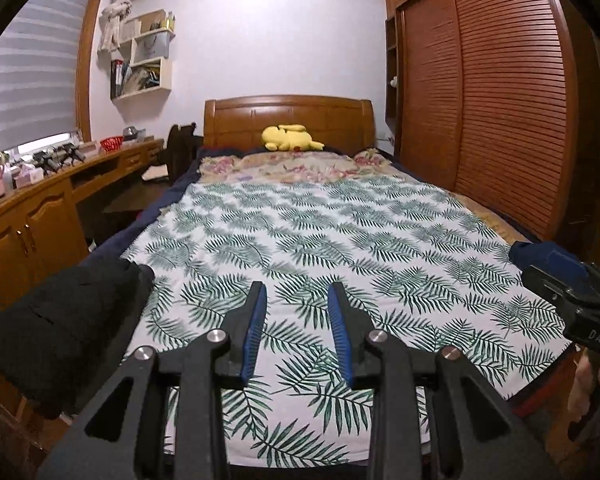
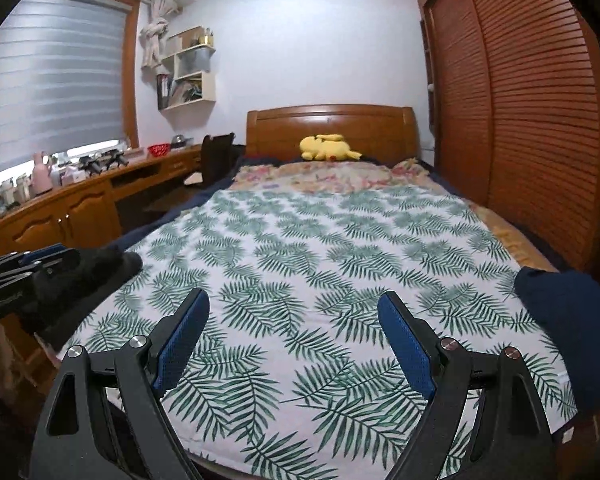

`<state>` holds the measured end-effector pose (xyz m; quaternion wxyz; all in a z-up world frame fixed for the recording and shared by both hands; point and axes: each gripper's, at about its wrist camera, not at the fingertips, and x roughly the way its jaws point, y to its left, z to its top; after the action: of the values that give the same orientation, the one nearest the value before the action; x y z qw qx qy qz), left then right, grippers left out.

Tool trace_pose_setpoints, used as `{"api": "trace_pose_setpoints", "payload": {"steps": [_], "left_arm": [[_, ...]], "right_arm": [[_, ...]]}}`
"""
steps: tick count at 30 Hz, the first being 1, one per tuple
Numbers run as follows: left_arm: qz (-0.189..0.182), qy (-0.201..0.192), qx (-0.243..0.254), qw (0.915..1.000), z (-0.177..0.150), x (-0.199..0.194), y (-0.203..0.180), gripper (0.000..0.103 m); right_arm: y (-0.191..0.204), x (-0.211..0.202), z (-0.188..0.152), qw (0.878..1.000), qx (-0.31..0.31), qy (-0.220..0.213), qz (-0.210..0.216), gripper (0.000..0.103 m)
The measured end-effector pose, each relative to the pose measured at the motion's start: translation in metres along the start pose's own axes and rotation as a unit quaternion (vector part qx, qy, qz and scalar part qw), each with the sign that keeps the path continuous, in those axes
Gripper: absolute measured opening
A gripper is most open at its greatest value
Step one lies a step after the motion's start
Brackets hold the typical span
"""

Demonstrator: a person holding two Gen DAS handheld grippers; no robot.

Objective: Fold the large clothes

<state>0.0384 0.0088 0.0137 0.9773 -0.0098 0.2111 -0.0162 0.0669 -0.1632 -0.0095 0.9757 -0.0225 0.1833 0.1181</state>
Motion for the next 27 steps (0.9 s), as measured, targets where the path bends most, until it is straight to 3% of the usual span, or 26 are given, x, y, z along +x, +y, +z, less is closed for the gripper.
{"api": "trace_pose_setpoints", "payload": {"steps": [27], "left_arm": [[0.005, 0.005, -0.006, 1.0, -0.0047, 0.002, -0.0012, 0.032]], "right_arm": [[-0.005, -0.0024, 0.0, 1.0, 0.006, -0.004, 0.0, 0.088]]}}
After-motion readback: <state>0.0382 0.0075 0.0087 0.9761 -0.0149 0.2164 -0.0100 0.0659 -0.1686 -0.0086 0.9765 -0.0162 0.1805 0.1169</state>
